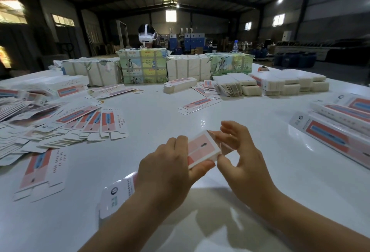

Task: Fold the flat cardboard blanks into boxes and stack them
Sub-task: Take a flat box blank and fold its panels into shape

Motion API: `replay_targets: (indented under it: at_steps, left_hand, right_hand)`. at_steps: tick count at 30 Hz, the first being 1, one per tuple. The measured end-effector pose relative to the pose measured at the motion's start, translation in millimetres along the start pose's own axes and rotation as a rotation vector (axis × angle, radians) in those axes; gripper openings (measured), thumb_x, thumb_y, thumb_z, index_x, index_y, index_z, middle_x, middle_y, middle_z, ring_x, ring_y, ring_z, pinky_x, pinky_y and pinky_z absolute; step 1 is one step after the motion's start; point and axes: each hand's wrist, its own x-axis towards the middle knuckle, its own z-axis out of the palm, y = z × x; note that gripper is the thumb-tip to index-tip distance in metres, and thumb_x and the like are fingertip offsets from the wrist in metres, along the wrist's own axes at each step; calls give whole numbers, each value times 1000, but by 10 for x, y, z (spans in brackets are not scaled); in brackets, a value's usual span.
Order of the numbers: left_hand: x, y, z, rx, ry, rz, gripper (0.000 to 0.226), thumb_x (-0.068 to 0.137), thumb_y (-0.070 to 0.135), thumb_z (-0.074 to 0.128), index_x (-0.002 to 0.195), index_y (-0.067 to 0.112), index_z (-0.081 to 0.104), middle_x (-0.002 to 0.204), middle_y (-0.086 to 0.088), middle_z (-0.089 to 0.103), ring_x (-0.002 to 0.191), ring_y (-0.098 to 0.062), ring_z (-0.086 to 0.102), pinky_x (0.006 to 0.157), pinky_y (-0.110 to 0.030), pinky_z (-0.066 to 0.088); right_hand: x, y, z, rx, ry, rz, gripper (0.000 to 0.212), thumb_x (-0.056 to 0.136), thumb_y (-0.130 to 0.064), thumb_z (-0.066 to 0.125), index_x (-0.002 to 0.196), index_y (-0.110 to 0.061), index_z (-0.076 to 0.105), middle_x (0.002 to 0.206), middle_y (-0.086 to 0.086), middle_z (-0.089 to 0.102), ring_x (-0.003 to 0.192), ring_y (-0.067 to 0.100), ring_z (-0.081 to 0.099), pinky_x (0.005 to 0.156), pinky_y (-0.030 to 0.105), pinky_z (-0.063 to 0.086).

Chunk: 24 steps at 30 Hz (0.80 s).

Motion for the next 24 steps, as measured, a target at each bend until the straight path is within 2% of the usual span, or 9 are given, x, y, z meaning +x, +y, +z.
replay_targets:
  at_steps: [4, 6, 9, 11, 13, 15, 18, 21, 24]
  left_hand:
    - [9, 83, 27, 72, -19, -31, 86, 57, 77, -16, 111, 32, 34, 101, 12, 49, 78, -9, 43, 60, -24, 36]
    - [13, 114, 35, 107, -38, -36, 87, 56, 75, -19, 111, 31, 33, 100, 11, 47, 77, -9, 40, 60, -24, 32]
    - [-1, 87, 49, 106, -36, -32, 87, 57, 75, -18, 113, 32, 33, 101, 12, 47, 79, -8, 43, 60, -21, 36]
    - [-6, 57, 39, 104, -16, -40, 87, 58, 76, -17, 115, 32, 33, 103, 12, 49, 83, -9, 49, 64, -22, 42]
    - [6, 52, 17, 120, -6, -40, 88, 58, 77, -17, 115, 32, 34, 104, 12, 49, 86, -11, 51, 65, -24, 42]
    - [11, 84, 3, 143, -10, -35, 90, 58, 76, -17, 116, 31, 34, 105, 12, 50, 86, -11, 50, 63, -25, 40]
    - [6, 131, 0, 197, -10, 24, 89, 60, 75, -16, 117, 29, 35, 103, 10, 50, 79, -11, 42, 60, -25, 31]
    - [13, 180, -37, 183, 46, 28, 81, 71, 73, -2, 105, 21, 51, 86, 6, 56, 64, -13, 45, 52, -26, 30]
    - [2, 225, -19, 152, 109, 60, 65, 77, 68, 28, 80, 13, 63, 61, 0, 56, 46, -19, 53, 41, -23, 27]
  right_hand:
    - [-41, -52, 107, -108, -87, 61, 51, 91, -24, 33, 124, -55, 11, 127, -27, 38, 116, -25, 30, 120, 36, 3]
    - [-48, -77, 128, -108, -89, 82, 50, 84, -27, 24, 121, -56, 7, 128, -24, 33, 116, -19, 27, 119, 40, 11]
    - [-37, -68, 113, -129, -121, 77, 48, 86, -30, 26, 119, -59, 7, 123, -35, 28, 109, -30, 20, 117, 43, 18]
    - [3, -43, 68, -57, -101, 70, 49, 89, -31, 36, 123, -58, 14, 122, -42, 29, 120, -22, 26, 116, 35, 23]
    - [66, -6, 14, 70, -12, 154, 56, 82, -39, 46, 133, -53, 26, 132, -34, 35, 123, -14, 33, 106, 16, 28]
    - [144, 40, -34, 390, -7, 400, 61, 78, -34, 60, 135, -38, 40, 136, -16, 43, 120, 0, 45, 97, 22, 33]
    - [211, 102, -52, 964, -163, 669, 38, 65, -19, 67, 102, -9, 64, 99, 14, 67, 85, 23, 66, 68, 32, 53]
    - [156, 148, 8, 763, -145, 524, 20, 79, -3, 62, 99, -4, 64, 84, 11, 70, 77, 23, 69, 61, 27, 54]
    - [82, 172, 62, 294, -132, 343, 24, 93, -17, 48, 114, -13, 61, 102, -3, 67, 94, 17, 63, 82, 28, 50]
